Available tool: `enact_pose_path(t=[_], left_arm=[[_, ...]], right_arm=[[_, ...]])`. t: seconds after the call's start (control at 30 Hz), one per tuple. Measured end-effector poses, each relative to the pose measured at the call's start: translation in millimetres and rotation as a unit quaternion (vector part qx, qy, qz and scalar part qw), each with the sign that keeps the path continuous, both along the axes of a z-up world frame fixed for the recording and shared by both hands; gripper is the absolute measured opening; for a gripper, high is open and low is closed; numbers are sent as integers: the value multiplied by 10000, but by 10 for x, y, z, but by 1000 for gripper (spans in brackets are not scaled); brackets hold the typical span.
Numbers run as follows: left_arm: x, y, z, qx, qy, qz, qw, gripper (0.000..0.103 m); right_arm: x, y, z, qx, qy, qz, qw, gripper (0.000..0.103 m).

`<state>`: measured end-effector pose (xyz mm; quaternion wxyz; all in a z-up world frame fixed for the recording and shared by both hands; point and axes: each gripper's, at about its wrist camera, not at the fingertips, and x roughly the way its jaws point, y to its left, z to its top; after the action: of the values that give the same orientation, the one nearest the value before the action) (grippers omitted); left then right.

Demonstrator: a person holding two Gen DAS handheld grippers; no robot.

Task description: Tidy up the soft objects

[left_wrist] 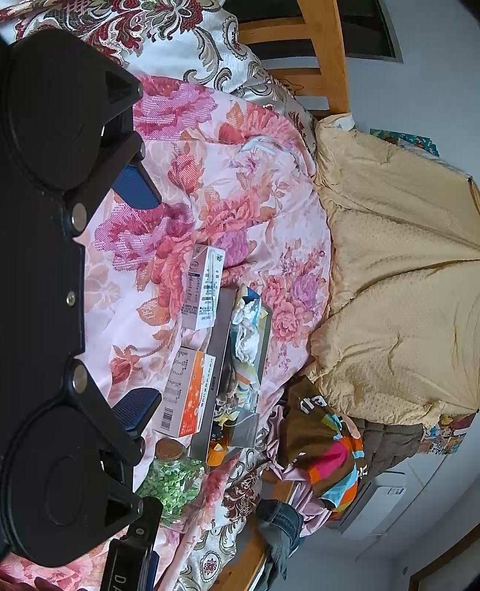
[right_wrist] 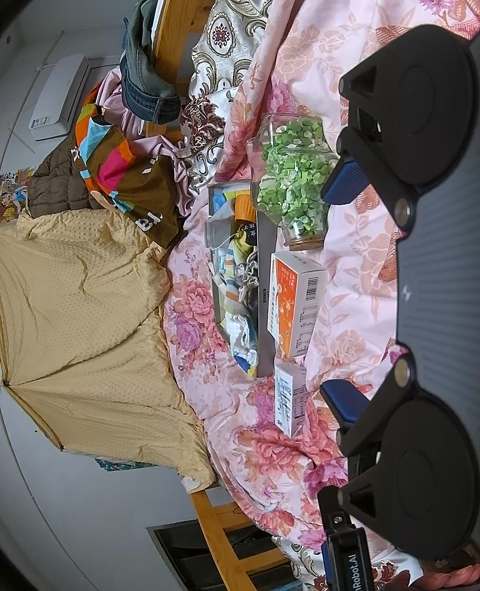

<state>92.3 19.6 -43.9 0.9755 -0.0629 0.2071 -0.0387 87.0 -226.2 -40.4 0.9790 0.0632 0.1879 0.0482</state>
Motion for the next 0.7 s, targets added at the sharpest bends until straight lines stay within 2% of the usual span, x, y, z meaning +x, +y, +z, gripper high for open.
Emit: enact_pose_path(t=[0.17, 0.5, 0.7], left_arm=[[0, 1, 4, -8, 17, 9, 10000, 102], [94, 95, 71, -337, 221, 191, 9990, 102], [117, 106, 74, -301, 223, 234, 9990, 102]], right_arm=[[-3, 10, -10, -31, 21, 24, 10000, 103], [2, -4, -2, -3, 60, 38, 10000, 103], [-4, -8, 2, -5, 59, 45, 10000, 103]])
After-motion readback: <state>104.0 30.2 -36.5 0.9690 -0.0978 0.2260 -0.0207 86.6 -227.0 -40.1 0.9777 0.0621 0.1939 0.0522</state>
